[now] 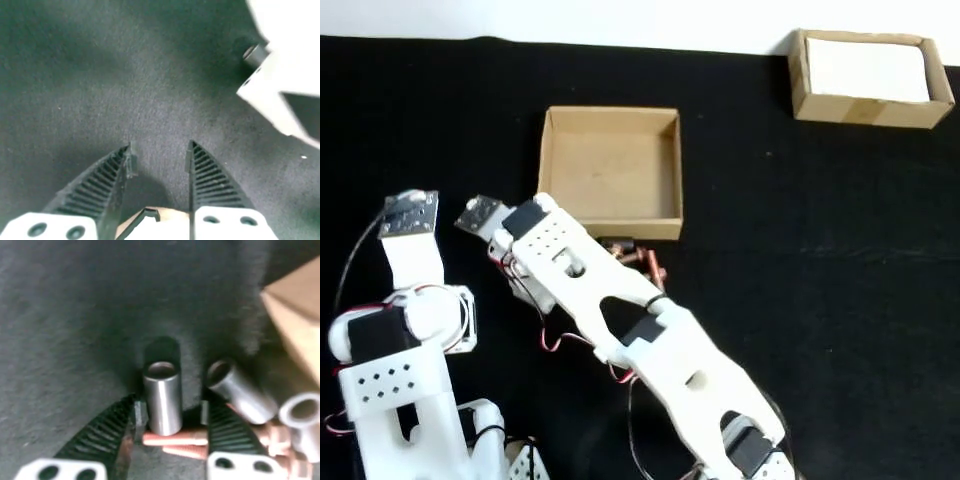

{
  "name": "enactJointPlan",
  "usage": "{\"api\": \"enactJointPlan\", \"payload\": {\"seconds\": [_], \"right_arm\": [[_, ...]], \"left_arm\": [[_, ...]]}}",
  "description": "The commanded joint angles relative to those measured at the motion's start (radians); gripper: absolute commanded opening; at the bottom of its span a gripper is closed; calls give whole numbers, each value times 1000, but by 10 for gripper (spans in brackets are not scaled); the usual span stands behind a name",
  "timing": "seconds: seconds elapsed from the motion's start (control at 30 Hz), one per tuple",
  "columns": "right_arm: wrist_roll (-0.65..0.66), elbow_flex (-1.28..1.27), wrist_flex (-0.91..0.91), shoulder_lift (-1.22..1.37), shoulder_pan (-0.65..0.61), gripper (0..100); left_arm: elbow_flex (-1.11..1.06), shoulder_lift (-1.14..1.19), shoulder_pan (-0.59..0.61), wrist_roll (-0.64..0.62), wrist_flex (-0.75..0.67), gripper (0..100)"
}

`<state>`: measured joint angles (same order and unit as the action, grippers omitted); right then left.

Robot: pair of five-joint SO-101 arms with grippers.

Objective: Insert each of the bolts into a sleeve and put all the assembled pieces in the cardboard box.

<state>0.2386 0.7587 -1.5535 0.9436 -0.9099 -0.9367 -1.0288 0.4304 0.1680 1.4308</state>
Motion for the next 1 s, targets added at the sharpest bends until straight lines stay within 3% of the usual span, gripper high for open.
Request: {"api": "enactJointPlan", "payload": {"seconds": [0.0,0.33,0.57,0.8,0.97], "right_arm": [[2,53,-4,30,-15,5],[2,305,-211,28,18,6],[-97,387,-213,-142,145,6],[-97,186,-213,-492,240,6],[-98,-71,-213,-803,308,6]], "left_arm": [[-19,-2,16,9,-28,168],[-18,-2,18,9,-20,168],[88,4,8,9,18,171],[266,7,-239,8,212,171],[349,137,-395,3,252,171]]}}
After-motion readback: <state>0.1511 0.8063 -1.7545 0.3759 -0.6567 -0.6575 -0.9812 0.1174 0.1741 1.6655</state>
